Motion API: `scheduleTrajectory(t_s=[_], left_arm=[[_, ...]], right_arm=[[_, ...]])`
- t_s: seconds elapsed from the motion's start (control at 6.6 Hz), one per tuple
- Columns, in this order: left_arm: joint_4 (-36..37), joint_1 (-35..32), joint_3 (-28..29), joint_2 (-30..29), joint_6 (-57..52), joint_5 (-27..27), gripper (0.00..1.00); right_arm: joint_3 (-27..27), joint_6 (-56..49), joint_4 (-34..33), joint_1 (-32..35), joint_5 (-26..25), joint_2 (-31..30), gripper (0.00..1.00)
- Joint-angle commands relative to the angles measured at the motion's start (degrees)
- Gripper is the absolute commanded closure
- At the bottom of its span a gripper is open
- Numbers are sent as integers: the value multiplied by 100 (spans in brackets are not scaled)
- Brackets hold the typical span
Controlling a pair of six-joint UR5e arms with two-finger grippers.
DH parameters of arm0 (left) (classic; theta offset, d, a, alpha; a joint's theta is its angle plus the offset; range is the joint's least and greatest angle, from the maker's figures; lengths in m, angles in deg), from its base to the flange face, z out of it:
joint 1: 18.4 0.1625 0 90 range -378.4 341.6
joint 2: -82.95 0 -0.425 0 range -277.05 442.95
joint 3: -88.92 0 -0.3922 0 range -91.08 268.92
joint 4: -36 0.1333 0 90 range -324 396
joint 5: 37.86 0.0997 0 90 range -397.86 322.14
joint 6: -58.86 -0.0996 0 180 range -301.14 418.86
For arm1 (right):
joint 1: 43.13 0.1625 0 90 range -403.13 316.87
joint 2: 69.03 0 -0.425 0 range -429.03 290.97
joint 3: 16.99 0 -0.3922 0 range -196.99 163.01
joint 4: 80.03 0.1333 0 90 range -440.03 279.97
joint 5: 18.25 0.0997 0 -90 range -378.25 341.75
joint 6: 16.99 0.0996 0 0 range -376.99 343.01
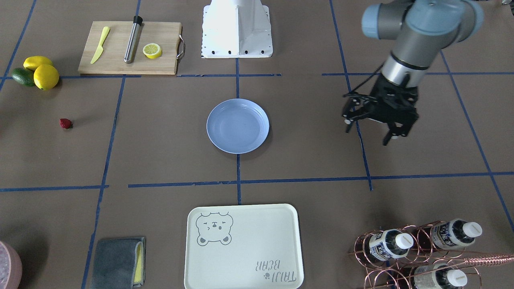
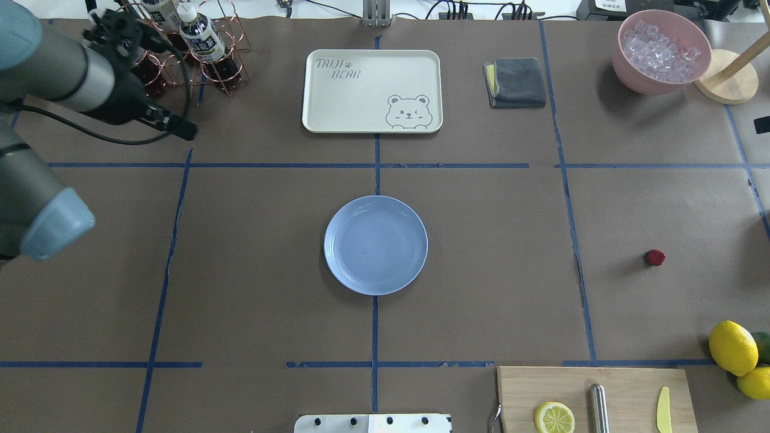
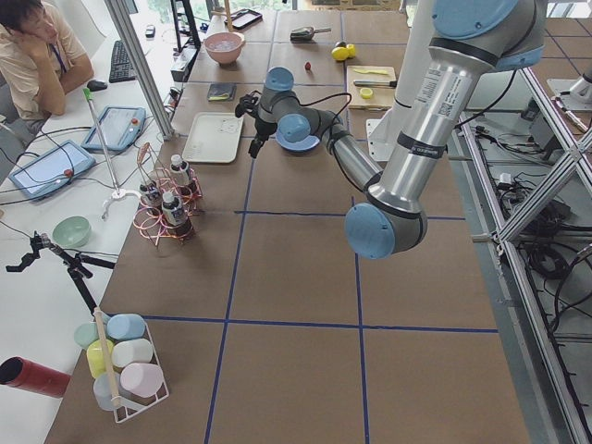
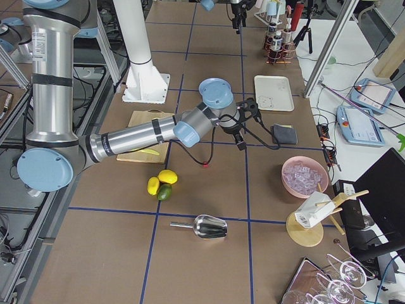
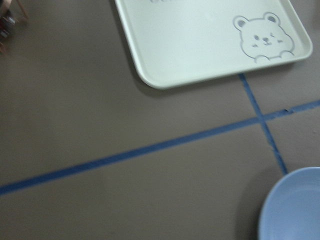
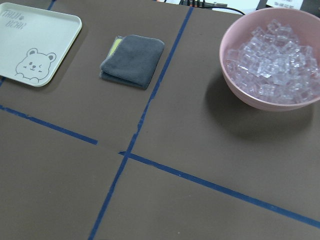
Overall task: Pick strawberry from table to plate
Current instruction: 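Move the right gripper toward the red strawberry on the table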
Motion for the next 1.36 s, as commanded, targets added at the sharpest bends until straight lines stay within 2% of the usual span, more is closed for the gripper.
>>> scheduleTrajectory(t_s=[0.0,0.15,0.3,0.45,0.61,0.76,1.06,1.21], left_arm=[[550,-1979,476,770,-1997,-1294,0],[1049,-2483,896,931,-2308,-1281,0],[1254,-2897,1327,985,-2720,-1290,0],[1283,-3118,1375,1403,-3211,-1299,0],[1292,-3121,1349,1625,-3225,-1299,0],[1292,-3121,1340,1618,-3225,-1290,0],[1300,-3121,1314,1627,-3234,-1299,0],[1300,-3121,1314,1627,-3234,-1307,0]], right_arm=[[39,796,-3,-804,-438,374,0],[109,999,-21,-1077,-553,375,0],[196,1367,-21,-1550,-850,288,0],[345,1588,22,-2199,-1567,-87,0],[381,1964,258,-2849,-2400,-482,0],[234,2081,974,-3247,-2870,-912,0],[-170,2197,1244,-3697,-3460,-1030,1],[-346,2188,1445,-3734,-3481,-1127,5]])
